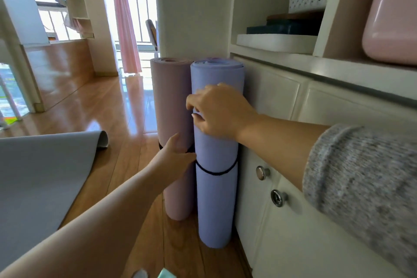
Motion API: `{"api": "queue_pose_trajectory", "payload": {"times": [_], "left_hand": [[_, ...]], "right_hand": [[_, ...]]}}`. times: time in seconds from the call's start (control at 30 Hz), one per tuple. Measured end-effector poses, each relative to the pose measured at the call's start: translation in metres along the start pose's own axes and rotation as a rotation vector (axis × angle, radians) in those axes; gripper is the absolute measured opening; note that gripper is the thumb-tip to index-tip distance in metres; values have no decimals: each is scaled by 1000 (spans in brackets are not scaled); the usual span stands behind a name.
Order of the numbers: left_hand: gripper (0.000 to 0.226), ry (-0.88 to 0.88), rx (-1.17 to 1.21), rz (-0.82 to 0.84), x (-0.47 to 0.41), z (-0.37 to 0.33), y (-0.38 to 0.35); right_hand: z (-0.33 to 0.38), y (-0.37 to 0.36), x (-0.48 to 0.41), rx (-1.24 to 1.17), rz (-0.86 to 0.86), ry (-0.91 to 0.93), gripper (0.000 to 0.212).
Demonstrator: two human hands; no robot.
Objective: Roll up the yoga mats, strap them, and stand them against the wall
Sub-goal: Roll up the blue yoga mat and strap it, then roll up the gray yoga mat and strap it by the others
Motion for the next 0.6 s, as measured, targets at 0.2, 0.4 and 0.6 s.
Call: {"api": "queue_pose_trajectory", "payload": {"times": [0.2,0.4,0.6], "left_hand": [[52,-61,-108,-82,58,52,39],[46,13,-181,-82,143,133,55],[43,44,-260,0,225,130,89]], "right_hand": [[52,-39,53,-118,237,-108,21],[134,-70,136,-147,480,-116,21],[206,-22,156,-154,639,-71,17]]}}
Point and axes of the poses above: each hand's wrist, its own x-axis away from the middle knuckle, its own y-axis out of the back of the hand, z = x × y, the point moved 9 cm from there along -x, towards the middle knuckle, and after that the axes turned 7 degrees about -z, right-handed, at the moved point
